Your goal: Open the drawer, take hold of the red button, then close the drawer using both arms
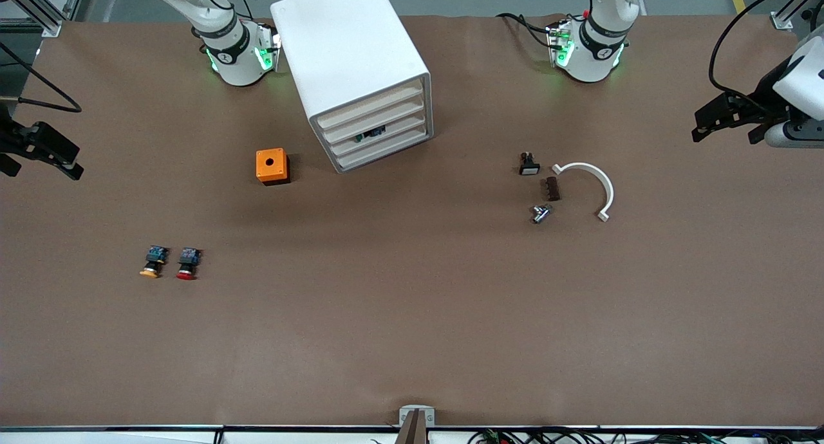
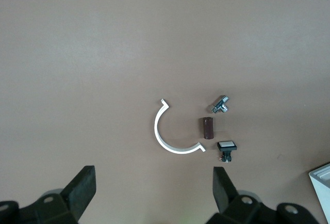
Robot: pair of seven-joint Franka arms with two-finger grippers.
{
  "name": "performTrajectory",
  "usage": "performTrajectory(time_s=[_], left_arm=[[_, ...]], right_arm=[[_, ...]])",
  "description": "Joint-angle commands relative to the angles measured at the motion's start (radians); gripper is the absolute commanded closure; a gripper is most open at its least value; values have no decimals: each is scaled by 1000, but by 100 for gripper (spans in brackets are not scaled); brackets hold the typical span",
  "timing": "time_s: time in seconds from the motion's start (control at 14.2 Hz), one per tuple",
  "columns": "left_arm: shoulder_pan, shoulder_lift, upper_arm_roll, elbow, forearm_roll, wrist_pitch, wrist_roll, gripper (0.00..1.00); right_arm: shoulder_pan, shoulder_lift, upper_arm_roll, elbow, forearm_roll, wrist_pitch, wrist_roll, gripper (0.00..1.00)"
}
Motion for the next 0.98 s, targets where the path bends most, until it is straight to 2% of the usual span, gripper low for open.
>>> performTrajectory(time_s=[0.0,0.35,0.91], left_arm=[[-4,-2,-3,13,17,-11,-29,0],[-7,9,-3,54,14,-11,-32,0],[-5,11,-3,54,14,-19,-30,0]], right_arm=[[-1,-19,2,-13,11,-3,12,0],[-4,-19,2,-21,11,-10,10,0],[-1,-17,2,-24,11,-9,10,0]])
